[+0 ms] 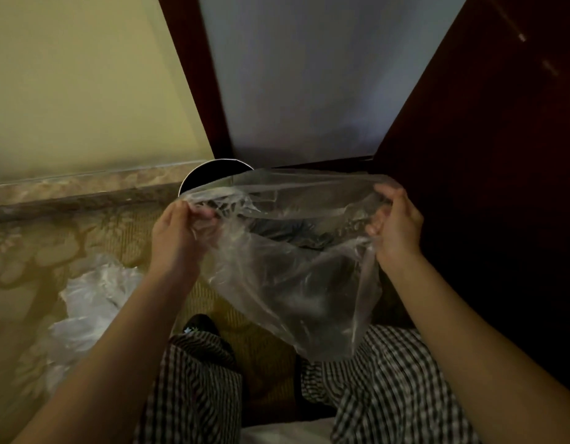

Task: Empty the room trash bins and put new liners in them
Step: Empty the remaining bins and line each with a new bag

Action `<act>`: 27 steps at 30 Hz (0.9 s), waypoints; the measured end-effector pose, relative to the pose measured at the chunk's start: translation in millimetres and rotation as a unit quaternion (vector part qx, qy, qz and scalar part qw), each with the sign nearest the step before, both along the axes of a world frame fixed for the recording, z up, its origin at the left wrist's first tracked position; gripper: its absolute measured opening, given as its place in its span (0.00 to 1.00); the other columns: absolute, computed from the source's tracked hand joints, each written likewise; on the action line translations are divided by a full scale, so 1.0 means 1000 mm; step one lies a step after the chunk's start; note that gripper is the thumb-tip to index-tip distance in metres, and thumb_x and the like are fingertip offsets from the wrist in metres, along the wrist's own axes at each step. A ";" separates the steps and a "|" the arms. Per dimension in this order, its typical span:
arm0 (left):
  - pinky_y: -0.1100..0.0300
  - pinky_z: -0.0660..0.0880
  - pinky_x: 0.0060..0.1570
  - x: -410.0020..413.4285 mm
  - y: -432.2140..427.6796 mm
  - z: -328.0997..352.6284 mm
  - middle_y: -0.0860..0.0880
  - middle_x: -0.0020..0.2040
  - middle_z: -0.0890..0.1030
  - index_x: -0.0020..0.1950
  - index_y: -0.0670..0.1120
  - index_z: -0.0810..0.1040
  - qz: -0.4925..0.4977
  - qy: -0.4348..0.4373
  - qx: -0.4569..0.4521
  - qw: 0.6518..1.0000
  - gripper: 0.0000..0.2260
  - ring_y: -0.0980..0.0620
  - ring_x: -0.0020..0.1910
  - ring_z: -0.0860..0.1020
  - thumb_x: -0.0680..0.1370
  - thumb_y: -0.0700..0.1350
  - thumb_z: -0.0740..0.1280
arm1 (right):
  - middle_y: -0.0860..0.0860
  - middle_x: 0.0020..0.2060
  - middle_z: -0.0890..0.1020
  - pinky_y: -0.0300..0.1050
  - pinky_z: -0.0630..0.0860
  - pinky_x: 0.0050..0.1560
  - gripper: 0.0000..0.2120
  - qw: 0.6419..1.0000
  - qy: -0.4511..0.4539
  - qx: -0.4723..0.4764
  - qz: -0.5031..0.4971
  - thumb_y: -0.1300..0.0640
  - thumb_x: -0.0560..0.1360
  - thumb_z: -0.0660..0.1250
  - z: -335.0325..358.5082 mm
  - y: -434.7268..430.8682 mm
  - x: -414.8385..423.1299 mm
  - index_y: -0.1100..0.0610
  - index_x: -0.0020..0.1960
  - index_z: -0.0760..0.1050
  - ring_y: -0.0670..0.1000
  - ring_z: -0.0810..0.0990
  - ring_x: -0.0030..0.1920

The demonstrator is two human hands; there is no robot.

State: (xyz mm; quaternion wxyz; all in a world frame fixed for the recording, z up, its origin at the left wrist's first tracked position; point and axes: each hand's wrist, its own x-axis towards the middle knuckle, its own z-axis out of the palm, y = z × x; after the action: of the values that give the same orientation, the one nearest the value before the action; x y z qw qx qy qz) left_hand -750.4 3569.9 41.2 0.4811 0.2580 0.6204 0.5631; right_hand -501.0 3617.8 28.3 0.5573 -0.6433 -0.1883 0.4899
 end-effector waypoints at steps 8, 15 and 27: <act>0.62 0.75 0.35 -0.003 0.015 -0.050 0.51 0.31 0.80 0.36 0.45 0.73 -0.051 0.105 -0.037 0.992 0.18 0.55 0.31 0.78 0.83 0.42 0.53 | 0.48 0.25 0.66 0.36 0.63 0.24 0.12 0.977 -0.093 -0.089 0.168 0.55 0.81 0.57 -0.036 -0.005 0.004 0.55 0.45 0.78 0.44 0.64 0.23; 0.52 0.73 0.42 -0.015 0.025 -0.120 0.42 0.37 0.79 0.42 0.38 0.76 -0.100 0.235 -0.166 0.952 0.16 0.45 0.38 0.78 0.83 0.43 0.54 | 0.49 0.36 0.75 0.37 0.70 0.30 0.12 0.902 -0.216 -0.212 0.309 0.57 0.82 0.57 -0.092 0.017 0.003 0.58 0.57 0.77 0.46 0.72 0.33; 0.49 0.69 0.52 -0.015 0.057 -0.187 0.31 0.57 0.76 0.56 0.34 0.74 -0.290 0.461 -0.292 0.787 0.16 0.33 0.57 0.74 0.82 0.46 0.55 | 0.55 0.34 0.74 0.39 0.70 0.26 0.13 0.868 -0.175 -0.301 0.355 0.61 0.83 0.52 -0.147 0.055 -0.011 0.57 0.47 0.74 0.50 0.75 0.29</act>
State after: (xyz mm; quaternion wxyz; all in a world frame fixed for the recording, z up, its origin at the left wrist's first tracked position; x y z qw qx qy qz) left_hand -765.9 3626.5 -145.4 0.3311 0.5017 0.7992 0.0036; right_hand -512.0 3672.8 -118.8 0.0836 -0.7449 -0.3421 0.5666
